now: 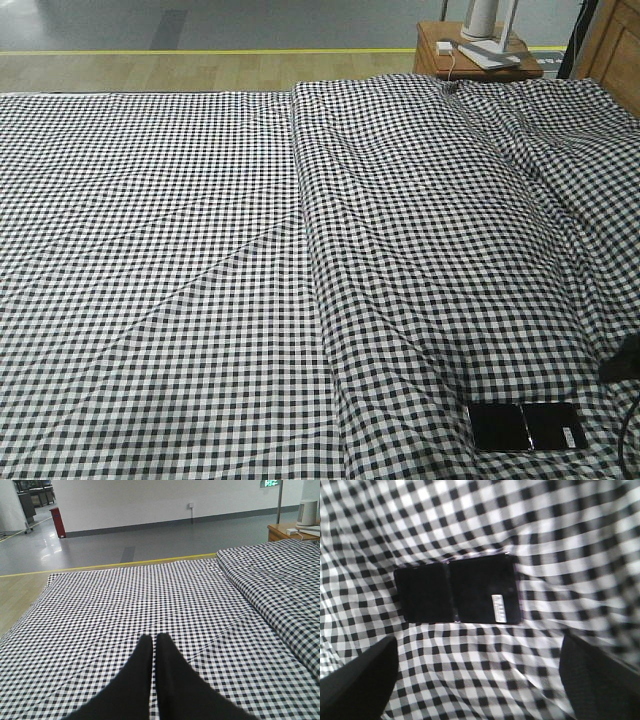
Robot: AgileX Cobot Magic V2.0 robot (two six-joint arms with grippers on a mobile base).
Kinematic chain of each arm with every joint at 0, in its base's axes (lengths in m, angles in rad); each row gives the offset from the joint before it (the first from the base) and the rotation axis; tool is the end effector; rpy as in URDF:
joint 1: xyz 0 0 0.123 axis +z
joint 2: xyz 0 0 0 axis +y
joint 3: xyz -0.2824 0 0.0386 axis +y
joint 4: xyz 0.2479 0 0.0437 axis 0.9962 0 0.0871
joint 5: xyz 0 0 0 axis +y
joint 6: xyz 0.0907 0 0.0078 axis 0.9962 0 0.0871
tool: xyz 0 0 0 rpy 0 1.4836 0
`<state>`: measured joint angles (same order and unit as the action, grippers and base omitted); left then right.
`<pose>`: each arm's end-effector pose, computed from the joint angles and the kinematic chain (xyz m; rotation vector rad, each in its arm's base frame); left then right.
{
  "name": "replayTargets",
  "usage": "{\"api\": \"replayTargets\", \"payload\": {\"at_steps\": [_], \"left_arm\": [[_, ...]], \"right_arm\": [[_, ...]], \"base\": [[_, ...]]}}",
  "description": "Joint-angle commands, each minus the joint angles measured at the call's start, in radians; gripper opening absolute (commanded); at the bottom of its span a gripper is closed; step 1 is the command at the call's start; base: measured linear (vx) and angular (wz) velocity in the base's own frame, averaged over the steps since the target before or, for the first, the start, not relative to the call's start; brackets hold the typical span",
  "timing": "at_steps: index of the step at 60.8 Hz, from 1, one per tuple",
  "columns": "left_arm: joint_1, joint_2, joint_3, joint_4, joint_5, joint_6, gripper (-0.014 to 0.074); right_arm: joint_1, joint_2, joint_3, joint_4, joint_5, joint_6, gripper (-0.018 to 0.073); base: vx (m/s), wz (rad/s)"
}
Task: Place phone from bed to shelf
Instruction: 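Lower the open right gripper over the black phone on the bedsheet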
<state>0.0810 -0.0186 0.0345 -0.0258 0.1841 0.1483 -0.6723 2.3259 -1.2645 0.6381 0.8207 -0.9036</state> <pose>0.0558 0.0041 0.1857 0.0389 1.6853 0.1493 0.3152 -0.2001 0.0257 0.3842 2.9031 0.6597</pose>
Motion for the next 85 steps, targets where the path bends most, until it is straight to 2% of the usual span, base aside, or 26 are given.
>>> {"api": "replayTargets", "payload": {"at_steps": [1, 10, 22, 40, 67, 85], "left_arm": [[0.001, -0.007, -0.023, -0.009, -0.072, -0.006, 0.0001], [0.001, -0.007, -0.023, -0.009, -0.072, -0.006, 0.0001], [0.001, -0.007, -0.023, -0.009, -0.072, -0.006, 0.0001], [0.001, -0.007, -0.023, -0.009, -0.072, -0.006, 0.0001], [0.001, -0.007, -0.023, -0.009, -0.072, -0.006, 0.0001], [0.001, -0.007, -0.023, -0.009, -0.072, -0.006, 0.0001]], "right_arm": [[-0.007, 0.006, -0.03, 0.087, 0.008, -0.058, 0.0609], [-0.007, 0.119, -0.113, 0.117, 0.061, -0.101, 0.0606], [-0.007, 0.25, -0.269, 0.117, 0.195, -0.097, 0.06], [-0.007, 0.374, -0.408, 0.167, 0.279, -0.097, 0.0594], [-0.007, 0.493, -0.439, 0.202, 0.366, -0.131, 0.0595], [0.007, 0.548, -0.439, 0.318, 0.467, -0.19, 0.0595]], "base": [[0.0, 0.0], [0.0, 0.0], [0.0, 0.0], [0.0, 0.0], [0.0, 0.0], [0.0, 0.0]]}}
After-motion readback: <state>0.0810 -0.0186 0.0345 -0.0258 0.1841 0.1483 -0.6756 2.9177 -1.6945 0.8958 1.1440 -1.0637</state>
